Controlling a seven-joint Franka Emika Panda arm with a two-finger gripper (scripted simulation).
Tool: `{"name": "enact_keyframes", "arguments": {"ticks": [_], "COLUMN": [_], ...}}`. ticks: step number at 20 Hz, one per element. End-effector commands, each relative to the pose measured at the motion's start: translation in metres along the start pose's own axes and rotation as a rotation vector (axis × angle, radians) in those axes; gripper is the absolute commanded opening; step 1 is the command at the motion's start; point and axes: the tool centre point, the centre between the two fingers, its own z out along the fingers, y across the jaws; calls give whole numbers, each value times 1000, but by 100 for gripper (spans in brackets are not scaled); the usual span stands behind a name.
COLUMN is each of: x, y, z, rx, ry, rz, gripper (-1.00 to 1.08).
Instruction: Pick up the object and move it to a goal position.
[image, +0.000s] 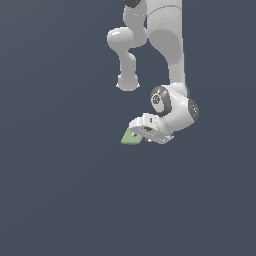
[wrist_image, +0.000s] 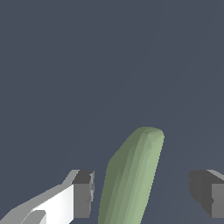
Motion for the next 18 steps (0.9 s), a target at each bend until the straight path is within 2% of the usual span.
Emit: {"name": "enact_keyframes", "arguments": {"ticks": [1, 10, 14, 18], "x": [-4, -13, -15, -16], "y": [-4, -15, -18, -20], "z": [2, 3, 2, 1], "rx": [-56, -235, -287, -321], "ry": [8, 67, 96, 117], "rz": [29, 129, 161, 184], "gripper": [68, 68, 68, 68]}}
